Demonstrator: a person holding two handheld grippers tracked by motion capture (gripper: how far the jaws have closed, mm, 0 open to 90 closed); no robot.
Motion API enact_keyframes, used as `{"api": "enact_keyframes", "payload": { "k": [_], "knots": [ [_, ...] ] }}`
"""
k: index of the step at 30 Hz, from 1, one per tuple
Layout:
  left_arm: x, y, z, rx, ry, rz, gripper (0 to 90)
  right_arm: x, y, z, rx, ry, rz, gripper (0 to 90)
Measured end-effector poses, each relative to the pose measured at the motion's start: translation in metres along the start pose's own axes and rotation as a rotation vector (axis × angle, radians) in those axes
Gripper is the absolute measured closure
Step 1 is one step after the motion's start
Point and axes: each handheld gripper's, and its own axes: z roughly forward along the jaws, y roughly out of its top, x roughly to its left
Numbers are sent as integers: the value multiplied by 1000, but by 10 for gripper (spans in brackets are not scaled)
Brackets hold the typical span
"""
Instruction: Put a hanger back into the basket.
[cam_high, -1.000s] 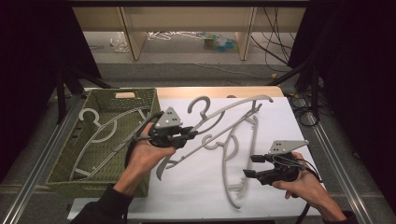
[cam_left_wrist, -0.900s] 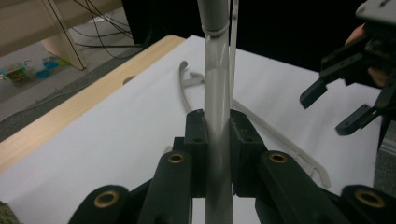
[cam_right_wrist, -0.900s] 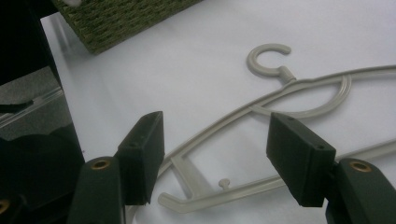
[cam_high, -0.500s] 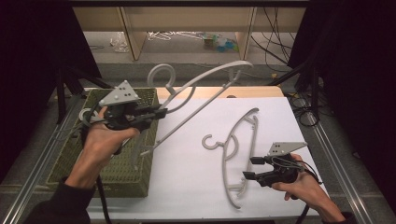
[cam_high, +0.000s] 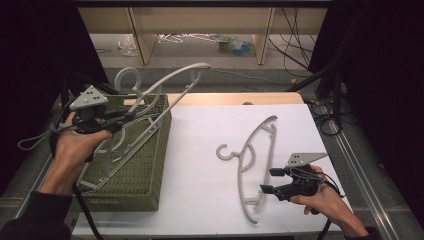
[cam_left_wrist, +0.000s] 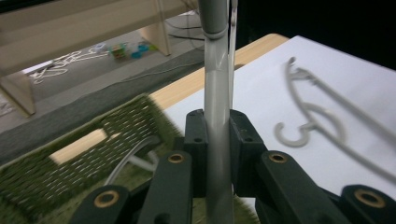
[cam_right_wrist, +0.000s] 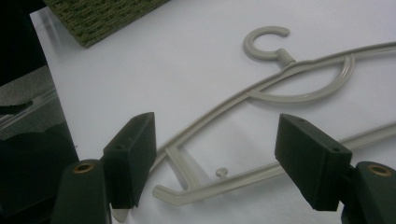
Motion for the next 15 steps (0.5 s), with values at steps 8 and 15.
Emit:
{"api": "enact_keyframes", "payload": {
  "k": [8,15],
  "knots": [
    [29,-24,-3,26,70,-20,794,0,0,2,13,-2,8,262],
    [53,-50,-16,49,126,-53,794,-2,-3,3,25,-4,28,253]
  ]
}}
